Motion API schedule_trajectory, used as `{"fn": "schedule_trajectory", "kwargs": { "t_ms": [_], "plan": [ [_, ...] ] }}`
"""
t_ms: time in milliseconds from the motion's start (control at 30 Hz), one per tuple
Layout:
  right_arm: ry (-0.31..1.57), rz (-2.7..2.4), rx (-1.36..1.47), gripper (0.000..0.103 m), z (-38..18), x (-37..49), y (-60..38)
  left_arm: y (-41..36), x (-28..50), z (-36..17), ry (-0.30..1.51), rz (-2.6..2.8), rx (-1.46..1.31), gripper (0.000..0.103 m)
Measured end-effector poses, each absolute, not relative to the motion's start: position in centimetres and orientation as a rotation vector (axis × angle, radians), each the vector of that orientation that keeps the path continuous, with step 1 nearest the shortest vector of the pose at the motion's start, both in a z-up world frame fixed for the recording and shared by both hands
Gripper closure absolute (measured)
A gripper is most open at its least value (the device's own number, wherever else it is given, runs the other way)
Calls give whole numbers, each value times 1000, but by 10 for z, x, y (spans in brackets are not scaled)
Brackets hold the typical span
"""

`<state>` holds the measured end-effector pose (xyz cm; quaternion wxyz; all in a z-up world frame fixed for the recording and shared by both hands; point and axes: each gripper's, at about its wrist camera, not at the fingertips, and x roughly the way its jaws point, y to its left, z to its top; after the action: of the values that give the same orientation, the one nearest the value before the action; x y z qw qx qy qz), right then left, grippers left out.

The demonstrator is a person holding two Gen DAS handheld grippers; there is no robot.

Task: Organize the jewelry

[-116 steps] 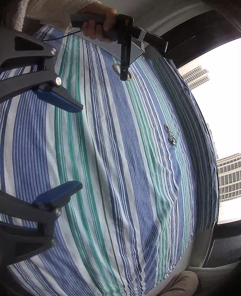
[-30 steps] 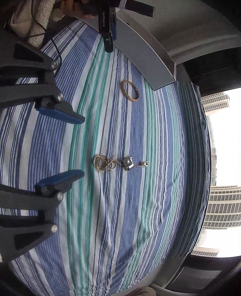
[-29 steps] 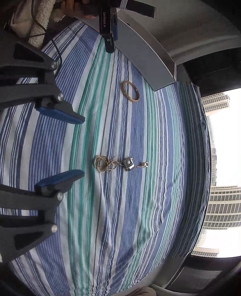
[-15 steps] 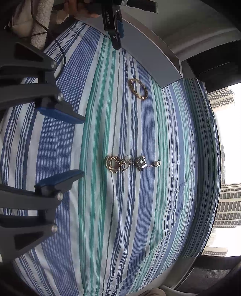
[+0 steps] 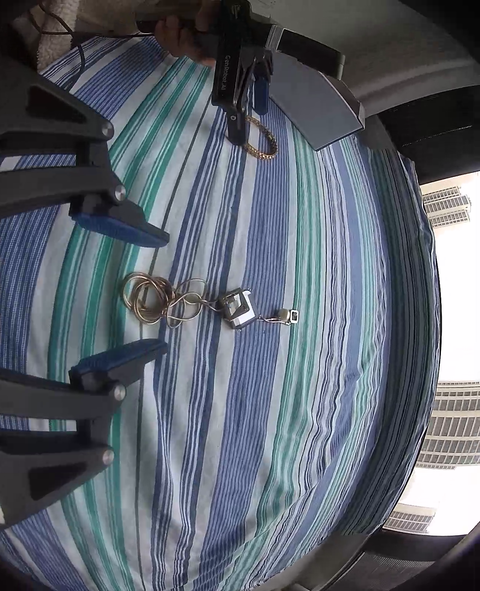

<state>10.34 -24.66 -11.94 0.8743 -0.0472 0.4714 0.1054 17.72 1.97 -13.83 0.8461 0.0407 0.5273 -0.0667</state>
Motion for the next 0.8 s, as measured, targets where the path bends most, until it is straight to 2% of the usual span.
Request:
{"fn": "schedule_trajectory", "kwargs": {
  "t_ms": [33,67,100,133,167,267,400,433,467,800],
  "plan": [
    [996,211,-114,51,-126,111,-244,18,177,-137,1108,-144,90,5],
    [1005,209,-123,49,-132,117,-243,18,176,-136,1099,-155,89,13],
    [969,217,-135,53,-131,117,-241,16,174,-132,1076,-170,92,22],
    [984,219,-135,75,-131,119,-240,14,172,-129,1064,-178,108,34],
    [983,197,-140,88,-129,119,-241,13,172,-128,1078,-185,108,34],
    [1019,222,-61,87,-117,117,-248,19,165,-120,1076,-191,61,35],
    [967,278,17,87,-74,104,-254,37,140,-79,1029,-198,-39,35],
    [951,299,35,89,-61,102,-255,43,133,-65,1017,-189,-64,35],
    [935,318,49,101,-48,101,-254,51,123,-51,1004,-180,-90,35],
    [815,602,104,101,56,116,-187,174,25,68,852,42,-253,34]
  ]
}}
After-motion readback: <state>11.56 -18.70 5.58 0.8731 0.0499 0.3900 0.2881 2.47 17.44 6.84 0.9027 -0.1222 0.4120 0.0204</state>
